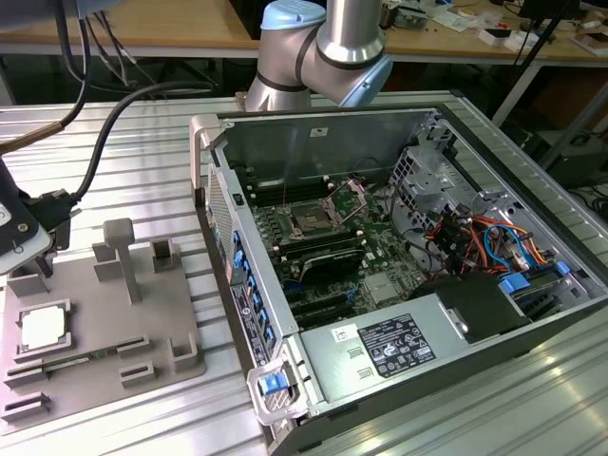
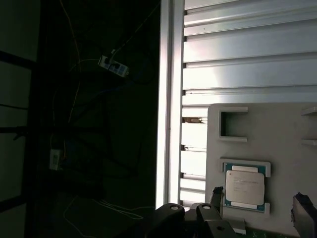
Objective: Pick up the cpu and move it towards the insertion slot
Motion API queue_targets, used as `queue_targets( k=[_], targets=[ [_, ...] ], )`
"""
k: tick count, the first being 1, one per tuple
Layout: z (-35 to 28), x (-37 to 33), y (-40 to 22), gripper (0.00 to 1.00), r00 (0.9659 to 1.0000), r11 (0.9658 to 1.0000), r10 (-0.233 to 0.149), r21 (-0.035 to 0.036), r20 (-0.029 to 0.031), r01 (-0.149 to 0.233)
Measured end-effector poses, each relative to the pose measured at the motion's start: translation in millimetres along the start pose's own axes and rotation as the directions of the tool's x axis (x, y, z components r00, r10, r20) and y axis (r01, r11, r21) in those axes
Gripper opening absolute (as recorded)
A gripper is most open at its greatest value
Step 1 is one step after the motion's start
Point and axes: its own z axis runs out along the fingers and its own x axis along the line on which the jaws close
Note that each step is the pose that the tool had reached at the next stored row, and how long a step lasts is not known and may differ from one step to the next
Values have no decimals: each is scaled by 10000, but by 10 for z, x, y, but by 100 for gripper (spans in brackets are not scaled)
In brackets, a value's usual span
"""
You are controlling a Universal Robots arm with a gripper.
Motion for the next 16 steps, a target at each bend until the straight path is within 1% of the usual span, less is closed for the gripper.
queue_targets(
  k=[10, 13, 14, 16],
  targets=[
    [2, 1, 0, 60, 10000, 10000, 1, -10, 0, -1],
    [34, 0, -3, 60, 10000, 10000, 0, -10, 0, 0],
    [72, 0, -17, 60, 10000, 10000, -2, -10, 1, 2],
    [114, 1, -28, 60, 10000, 10000, 0, -9, 1, 0]
  ],
)
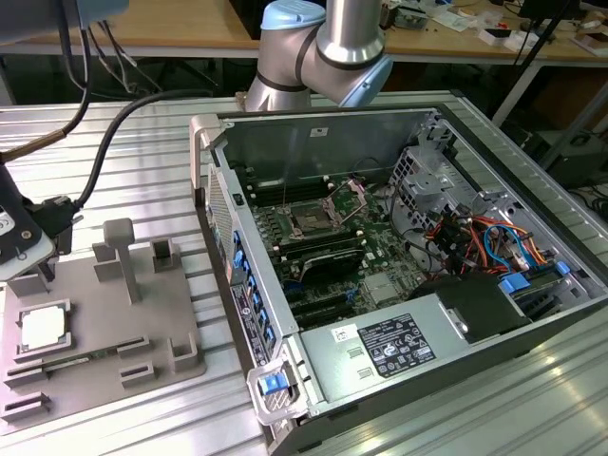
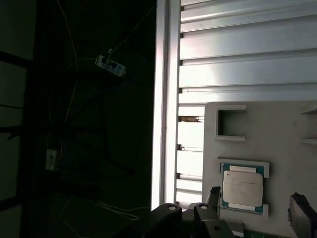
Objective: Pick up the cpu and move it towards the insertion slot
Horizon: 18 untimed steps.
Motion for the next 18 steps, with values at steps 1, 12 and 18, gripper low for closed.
queue_targets(
  k=[1, 12, 18],
  targets=[
    [36, 1, -3, 60, 10000, 10000, -1, 0, -1, 1],
    [310, 49, -34, 60, 9999, 9999, -143, 0, -7, 143],
    [450, 49, -52, 60, 9999, 9999, -145, 0, -8, 145]
  ],
)
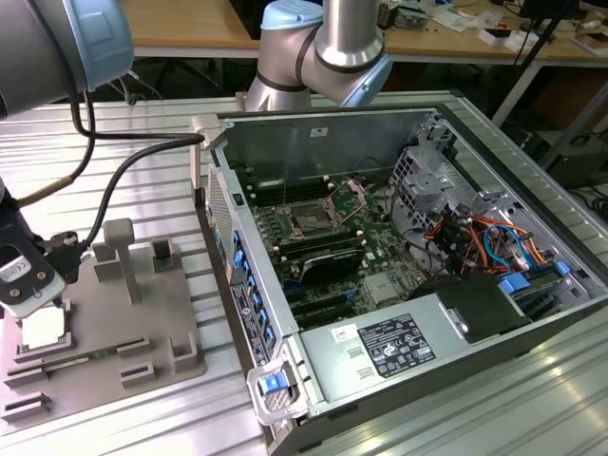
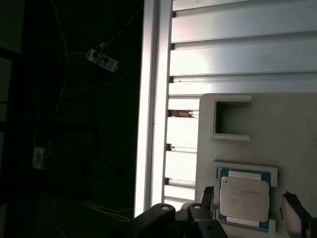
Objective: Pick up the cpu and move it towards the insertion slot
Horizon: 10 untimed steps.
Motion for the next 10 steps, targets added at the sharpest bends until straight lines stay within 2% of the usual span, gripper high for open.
queue_targets(
  k=[1, 2, 8, 10],
  targets=[
    [14, 0, -1, 62, 10000, 10000, 1, 0, 0, -1],
    [40, 0, -6, 68, 10000, 10000, 0, -1, 0, 0],
    [221, 1, -34, 68, 10000, 10000, -1, 0, 0, 1],
    [261, 1, -40, 68, 10000, 10000, 0, 38, -3, 0]
  ],
)
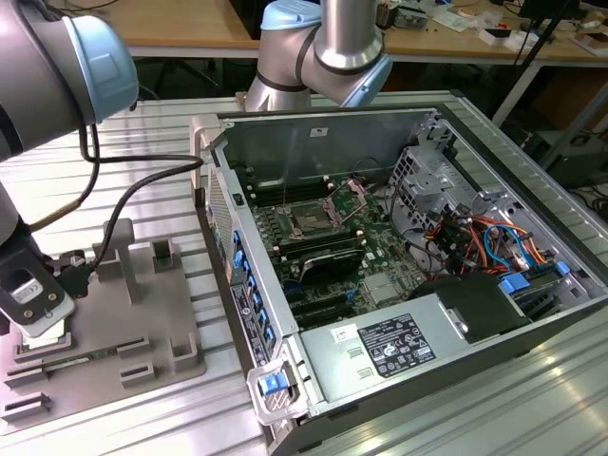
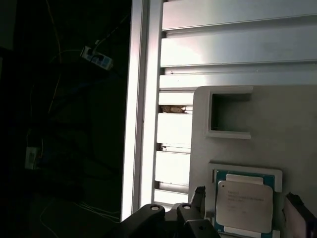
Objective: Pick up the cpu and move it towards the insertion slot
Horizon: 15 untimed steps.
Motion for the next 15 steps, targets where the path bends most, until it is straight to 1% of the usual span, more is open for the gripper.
queue_targets(
  k=[1, 2, 12, 15],
  targets=[
    [21, 0, -1, 68, 10000, 10000, 38, 23, 1, -38],
    [31, 0, -1, 68, 10000, 10000, 87, 28, 3, -87],
    [109, 0, -6, 68, 9997, 9997, 240, 36, 8, -240],
    [141, 1, -8, 68, 9997, 9996, 264, 37, 9, -264]
  ],
)
